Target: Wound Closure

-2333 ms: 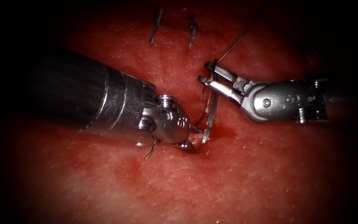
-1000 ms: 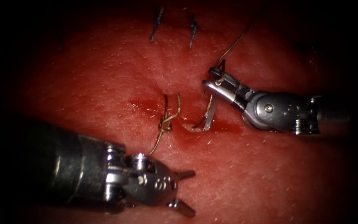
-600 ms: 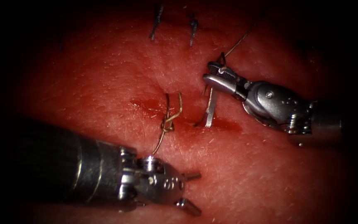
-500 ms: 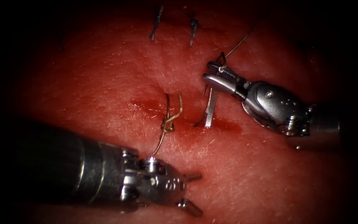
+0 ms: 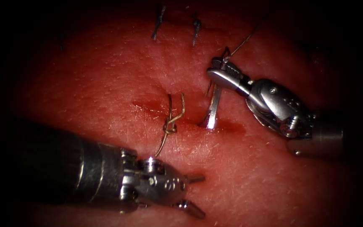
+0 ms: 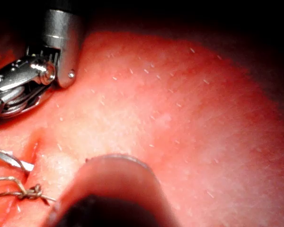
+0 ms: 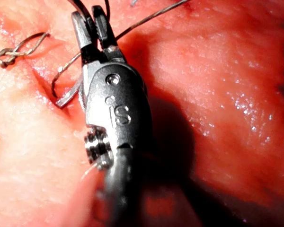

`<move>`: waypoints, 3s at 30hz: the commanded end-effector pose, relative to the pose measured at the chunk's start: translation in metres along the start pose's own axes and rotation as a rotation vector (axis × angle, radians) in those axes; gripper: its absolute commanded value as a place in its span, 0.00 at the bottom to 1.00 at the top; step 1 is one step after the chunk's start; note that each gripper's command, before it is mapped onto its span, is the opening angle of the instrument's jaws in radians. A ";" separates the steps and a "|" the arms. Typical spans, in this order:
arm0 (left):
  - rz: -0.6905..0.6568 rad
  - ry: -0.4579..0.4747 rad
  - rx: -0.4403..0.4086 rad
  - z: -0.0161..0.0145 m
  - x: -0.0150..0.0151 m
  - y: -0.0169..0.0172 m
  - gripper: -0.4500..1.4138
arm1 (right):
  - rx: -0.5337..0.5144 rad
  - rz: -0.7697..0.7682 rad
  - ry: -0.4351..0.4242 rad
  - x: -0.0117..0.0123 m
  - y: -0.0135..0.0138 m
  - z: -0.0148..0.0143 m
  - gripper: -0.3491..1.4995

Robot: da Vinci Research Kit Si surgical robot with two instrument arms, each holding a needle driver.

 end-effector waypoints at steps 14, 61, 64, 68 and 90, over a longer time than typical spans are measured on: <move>0.007 0.001 0.006 0.0007 0.0012 0.0008 0.50 | 0.097 0.112 -0.096 -0.0019 -0.0009 0.0012 0.00; 0.012 0.003 0.008 -0.0007 0.0027 0.0018 0.50 | 0.284 1.050 -0.269 -0.0058 -0.0057 0.0000 0.00; 0.012 0.000 0.007 -0.0009 0.0028 0.0019 0.50 | 0.291 1.084 -0.281 -0.0059 -0.0070 -0.0003 0.00; 0.012 0.000 0.007 -0.0010 0.0029 0.0020 0.50 | 0.305 1.121 -0.300 -0.0055 -0.0084 -0.0008 0.00; 0.012 0.000 0.006 -0.0012 0.0028 0.0023 0.50 | 0.347 1.194 -0.277 -0.0033 -0.0117 -0.0011 0.00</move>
